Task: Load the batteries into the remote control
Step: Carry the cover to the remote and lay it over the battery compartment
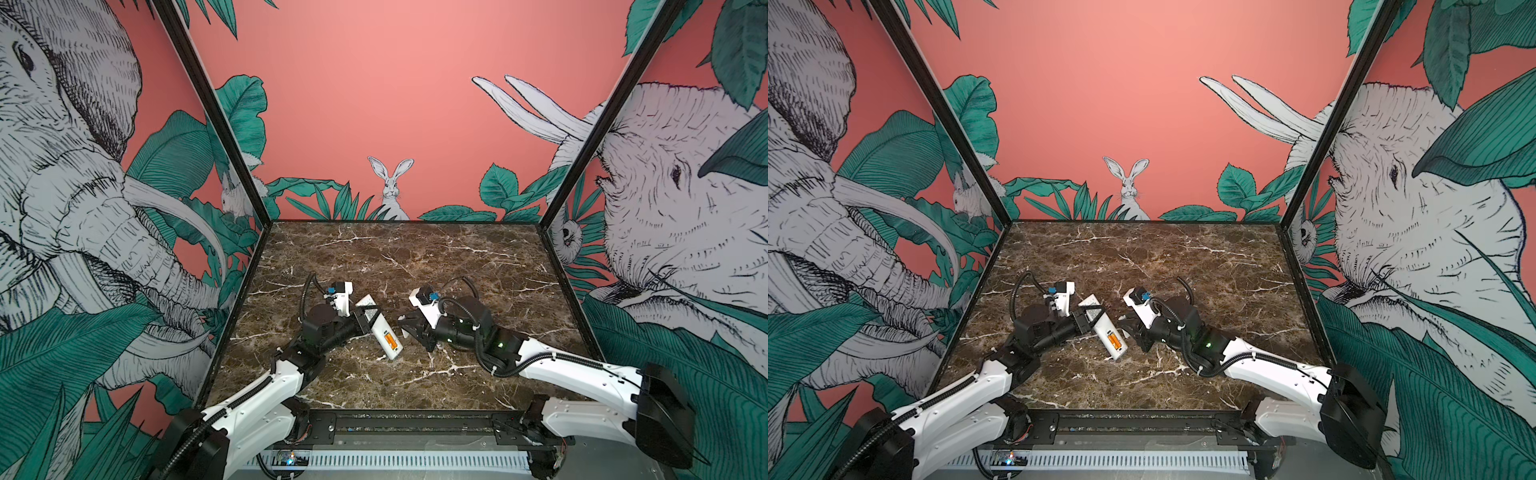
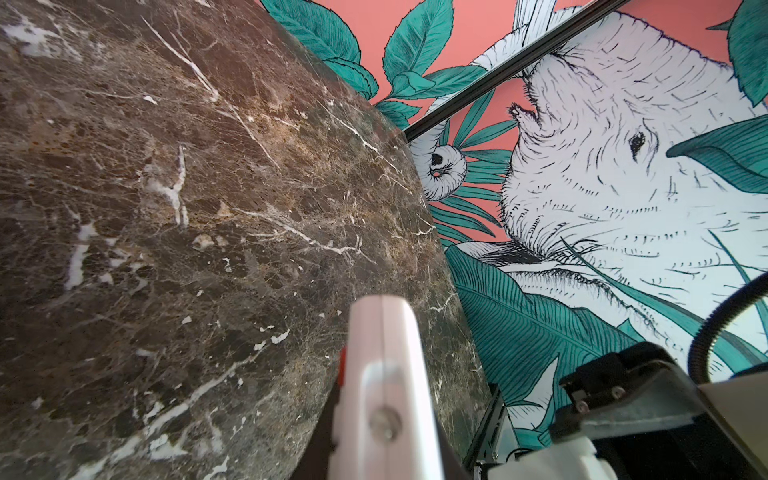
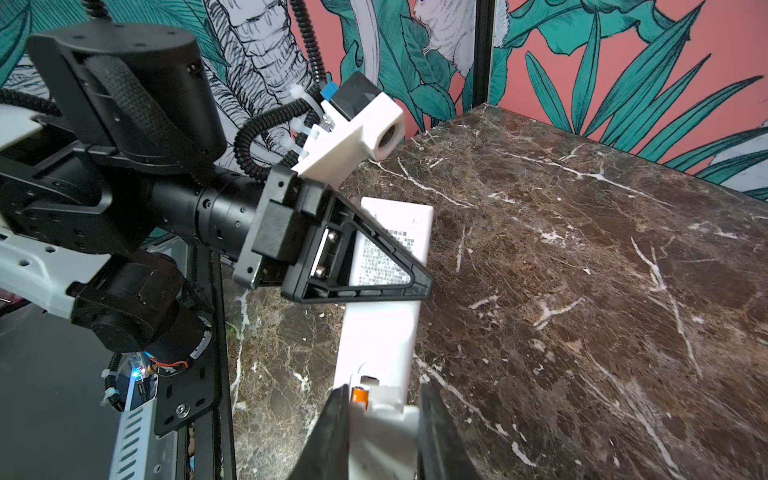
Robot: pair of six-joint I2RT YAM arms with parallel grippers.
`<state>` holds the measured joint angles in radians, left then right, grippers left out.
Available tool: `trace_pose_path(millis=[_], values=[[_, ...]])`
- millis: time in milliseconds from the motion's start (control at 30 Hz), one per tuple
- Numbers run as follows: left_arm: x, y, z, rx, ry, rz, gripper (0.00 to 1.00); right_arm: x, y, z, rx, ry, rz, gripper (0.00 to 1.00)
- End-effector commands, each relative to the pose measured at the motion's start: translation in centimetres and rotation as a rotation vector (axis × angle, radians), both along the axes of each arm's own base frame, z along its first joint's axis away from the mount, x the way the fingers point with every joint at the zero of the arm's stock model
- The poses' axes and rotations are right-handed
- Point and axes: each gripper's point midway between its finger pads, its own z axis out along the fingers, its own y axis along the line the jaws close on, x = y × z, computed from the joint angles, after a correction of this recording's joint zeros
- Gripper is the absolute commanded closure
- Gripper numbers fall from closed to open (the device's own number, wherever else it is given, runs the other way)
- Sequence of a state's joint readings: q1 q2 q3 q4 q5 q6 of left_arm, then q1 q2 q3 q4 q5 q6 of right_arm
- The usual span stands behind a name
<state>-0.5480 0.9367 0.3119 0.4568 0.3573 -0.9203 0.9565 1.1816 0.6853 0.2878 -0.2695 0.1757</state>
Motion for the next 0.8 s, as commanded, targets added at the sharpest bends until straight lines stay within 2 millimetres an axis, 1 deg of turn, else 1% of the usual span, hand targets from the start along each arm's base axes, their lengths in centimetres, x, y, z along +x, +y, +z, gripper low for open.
trace_pose_path(millis=[0,167,367,600,767], values=[[0.5,-0.2,2.8,-0.054,-0.066,0.006,1.0,-0.1,0.7,1.0,0.047,-0.042,0.012,0.83],[0.4,-0.3,2.7,-0.058,-0.057,0.003,1.0,-0.3,1.5,0.4,0.045,-0.031,0.018,0.84],[0.3,-0.1,3.0,-0.066,-0.063,0.01,1.0,-0.4,2.1,-0.2,0.044,-0.021,0.021,0.85],[0.4,0.0,3.3,-0.069,-0.069,0.018,1.0,-0.3,2.5,-0.9,0.032,-0.017,0.014,0.86],[0.4,0.0,3.2,-0.069,-0.068,0.018,1.0,-0.1,2.6,-1.7,0.012,-0.012,0.002,0.86]])
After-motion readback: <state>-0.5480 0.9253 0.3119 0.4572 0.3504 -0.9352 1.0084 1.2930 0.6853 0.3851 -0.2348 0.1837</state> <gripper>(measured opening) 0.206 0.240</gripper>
